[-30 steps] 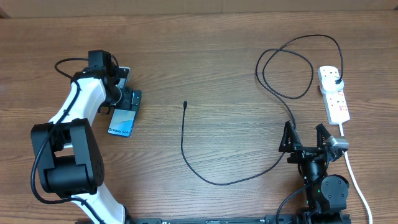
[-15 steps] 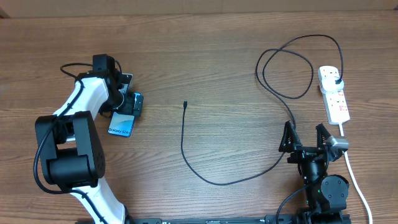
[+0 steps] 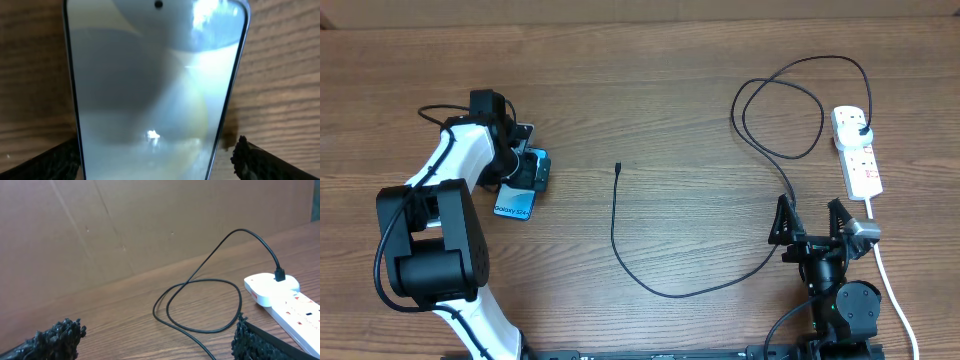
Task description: Plug charger to phone and switch on socket
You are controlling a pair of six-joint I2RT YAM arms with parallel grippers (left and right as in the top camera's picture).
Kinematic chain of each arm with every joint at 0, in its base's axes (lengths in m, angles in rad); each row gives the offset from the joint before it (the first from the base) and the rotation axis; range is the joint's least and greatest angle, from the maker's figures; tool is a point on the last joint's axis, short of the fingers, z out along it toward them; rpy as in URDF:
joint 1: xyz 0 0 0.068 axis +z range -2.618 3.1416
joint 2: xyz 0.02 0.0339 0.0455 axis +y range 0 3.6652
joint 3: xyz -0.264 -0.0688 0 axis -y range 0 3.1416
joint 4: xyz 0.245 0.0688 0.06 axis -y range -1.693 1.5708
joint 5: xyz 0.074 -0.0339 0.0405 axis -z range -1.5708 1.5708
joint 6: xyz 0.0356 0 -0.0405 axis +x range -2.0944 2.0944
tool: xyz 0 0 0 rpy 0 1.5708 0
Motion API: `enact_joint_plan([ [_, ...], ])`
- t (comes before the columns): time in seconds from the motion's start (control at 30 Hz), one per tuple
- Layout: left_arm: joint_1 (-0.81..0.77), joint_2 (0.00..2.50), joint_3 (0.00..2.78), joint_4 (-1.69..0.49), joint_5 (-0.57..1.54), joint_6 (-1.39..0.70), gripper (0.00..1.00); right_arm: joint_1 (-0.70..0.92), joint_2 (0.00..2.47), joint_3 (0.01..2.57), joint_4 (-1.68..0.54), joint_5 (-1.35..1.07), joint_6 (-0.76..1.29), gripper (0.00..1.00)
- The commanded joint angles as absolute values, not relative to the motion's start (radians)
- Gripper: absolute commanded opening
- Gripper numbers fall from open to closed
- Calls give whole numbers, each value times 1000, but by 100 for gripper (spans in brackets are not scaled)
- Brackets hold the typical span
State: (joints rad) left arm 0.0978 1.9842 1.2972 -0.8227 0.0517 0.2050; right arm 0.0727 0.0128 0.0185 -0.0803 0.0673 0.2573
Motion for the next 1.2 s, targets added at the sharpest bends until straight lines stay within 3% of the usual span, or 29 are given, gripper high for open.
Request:
enact_joint_plan([
  [0.0, 89, 2009, 1278, -853, 80, 169, 100, 76, 3, 8, -76, 77, 253, 100],
  [0.53, 89, 2009, 1278, -858, 97, -10, 100, 76, 3, 8, -76, 77, 253, 100],
  [0.9, 91, 2009, 1278, -860, 97, -242, 100, 76, 3, 8, -76, 77, 253, 100],
  [1.17, 91, 2009, 1278, -842, 68, -212, 100, 76, 3, 8, -76, 77, 253, 100],
])
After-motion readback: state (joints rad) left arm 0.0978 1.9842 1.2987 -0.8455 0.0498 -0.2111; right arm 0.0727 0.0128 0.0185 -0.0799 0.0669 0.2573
